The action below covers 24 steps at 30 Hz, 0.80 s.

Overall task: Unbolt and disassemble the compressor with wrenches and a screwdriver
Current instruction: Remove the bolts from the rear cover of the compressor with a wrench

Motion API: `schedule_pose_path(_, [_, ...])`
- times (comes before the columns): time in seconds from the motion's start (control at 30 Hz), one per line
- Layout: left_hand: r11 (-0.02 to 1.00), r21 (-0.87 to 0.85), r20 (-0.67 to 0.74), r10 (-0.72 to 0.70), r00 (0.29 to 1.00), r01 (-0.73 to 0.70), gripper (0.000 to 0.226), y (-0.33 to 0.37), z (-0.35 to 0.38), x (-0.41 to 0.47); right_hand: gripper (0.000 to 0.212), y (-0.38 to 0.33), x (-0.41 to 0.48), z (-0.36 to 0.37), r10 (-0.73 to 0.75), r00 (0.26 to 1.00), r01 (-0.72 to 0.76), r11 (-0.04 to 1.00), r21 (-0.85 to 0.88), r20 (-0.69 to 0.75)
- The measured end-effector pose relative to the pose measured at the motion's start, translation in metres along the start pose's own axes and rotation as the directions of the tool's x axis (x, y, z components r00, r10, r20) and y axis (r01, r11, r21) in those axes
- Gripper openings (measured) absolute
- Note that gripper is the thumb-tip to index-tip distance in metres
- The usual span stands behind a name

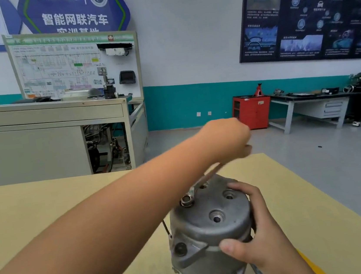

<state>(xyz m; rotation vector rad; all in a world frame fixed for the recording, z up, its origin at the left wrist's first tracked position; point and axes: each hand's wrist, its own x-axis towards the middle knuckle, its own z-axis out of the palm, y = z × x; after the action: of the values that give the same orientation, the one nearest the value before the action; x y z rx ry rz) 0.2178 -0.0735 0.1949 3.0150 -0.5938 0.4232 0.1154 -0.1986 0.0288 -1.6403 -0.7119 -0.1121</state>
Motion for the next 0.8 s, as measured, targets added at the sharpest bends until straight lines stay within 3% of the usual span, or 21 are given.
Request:
schedule_pose_path(0.03, [0.98, 0.198, -0.089, 0.044, 0.995, -0.026, 0.035, -0.006, 0.008, -0.018, 0.082, 0.0, 0.0, -0.001, 0.001, 1.0, -0.001, 1.0, -0.008, 0.012])
schedule_pose_path(0.1, [0.987, 0.157, 0.001, -0.04, 0.999, 0.04, 0.039, -0.034, 0.017, -0.021, 0.083, 0.002, -0.001, -0.004, 0.012, 1.0, -0.013, 1.0, 0.021, 0.029])
schedule_pose_path(0.17, [0.993, 0.107, 0.003, -0.04, 0.999, 0.04, 0.042, -0.057, 0.023, -0.032, 0.084, 0.005, -0.002, -0.007, 0.012, 0.999, -0.013, 0.999, 0.047, 0.031])
schedule_pose_path(0.23, [0.991, 0.076, -0.057, -0.104, 0.993, 0.109, 0.045, -0.083, 0.025, -0.052, 0.084, 0.007, -0.001, -0.008, 0.001, 1.0, -0.002, 0.999, 0.047, 0.014])
schedule_pose_path(0.37, [0.954, 0.214, -0.143, -0.182, 0.973, 0.21, 0.068, -0.11, 0.033, -0.129, 0.084, 0.008, 0.0, -0.006, -0.016, 1.0, 0.016, 0.998, 0.062, 0.008])
schedule_pose_path(0.43, [0.953, 0.255, -0.317, -0.079, 0.945, 0.165, 0.09, -0.111, 0.036, -0.168, 0.083, 0.008, 0.001, -0.005, -0.031, 0.999, 0.031, 0.998, 0.049, 0.012])
schedule_pose_path(0.53, [0.951, 0.307, -0.525, 0.139, 0.84, 0.034, 0.081, -0.099, 0.029, -0.214, 0.082, 0.007, 0.002, -0.004, -0.038, 0.999, 0.037, 0.998, 0.059, 0.023])
schedule_pose_path(0.8, [0.838, 0.517, -0.55, 0.482, 0.682, -0.175, 0.056, -0.022, 0.002, -0.246, 0.084, 0.008, 0.0, -0.003, -0.023, 1.0, 0.023, 0.999, 0.041, 0.002])
